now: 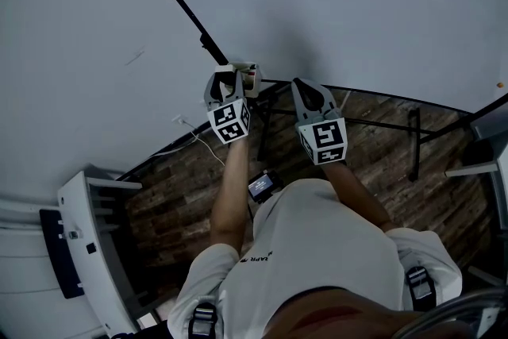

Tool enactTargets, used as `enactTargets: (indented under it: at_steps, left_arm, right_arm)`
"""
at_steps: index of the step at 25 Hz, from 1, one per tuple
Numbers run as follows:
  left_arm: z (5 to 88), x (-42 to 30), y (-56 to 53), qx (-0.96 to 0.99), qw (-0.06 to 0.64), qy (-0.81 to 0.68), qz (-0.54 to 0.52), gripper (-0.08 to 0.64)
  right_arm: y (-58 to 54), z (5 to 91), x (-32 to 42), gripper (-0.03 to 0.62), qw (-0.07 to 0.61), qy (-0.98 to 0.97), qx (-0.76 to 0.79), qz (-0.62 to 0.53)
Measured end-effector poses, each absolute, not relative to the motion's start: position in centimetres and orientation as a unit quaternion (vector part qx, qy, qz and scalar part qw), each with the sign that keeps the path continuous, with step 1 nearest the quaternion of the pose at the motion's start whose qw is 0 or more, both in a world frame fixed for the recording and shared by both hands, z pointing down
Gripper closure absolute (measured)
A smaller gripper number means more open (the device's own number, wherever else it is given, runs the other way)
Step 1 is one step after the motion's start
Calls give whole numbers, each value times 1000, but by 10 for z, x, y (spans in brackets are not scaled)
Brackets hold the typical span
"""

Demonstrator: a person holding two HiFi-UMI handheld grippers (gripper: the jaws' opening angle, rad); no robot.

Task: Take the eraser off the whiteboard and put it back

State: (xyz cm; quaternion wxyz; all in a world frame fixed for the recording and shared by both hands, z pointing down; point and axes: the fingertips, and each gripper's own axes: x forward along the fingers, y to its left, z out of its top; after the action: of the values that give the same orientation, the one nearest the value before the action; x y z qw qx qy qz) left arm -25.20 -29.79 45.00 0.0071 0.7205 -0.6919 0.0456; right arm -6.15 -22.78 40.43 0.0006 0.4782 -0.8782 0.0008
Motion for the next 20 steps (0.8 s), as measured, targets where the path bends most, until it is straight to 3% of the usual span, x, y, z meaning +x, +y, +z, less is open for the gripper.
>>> enactTargets:
  at_steps: [20]
  left_arm:
    - [394, -213, -242, 724, -21, -690, -11, 321]
  right_arm:
    - [-228, 392, -62, 580, -7, -881, 473, -4]
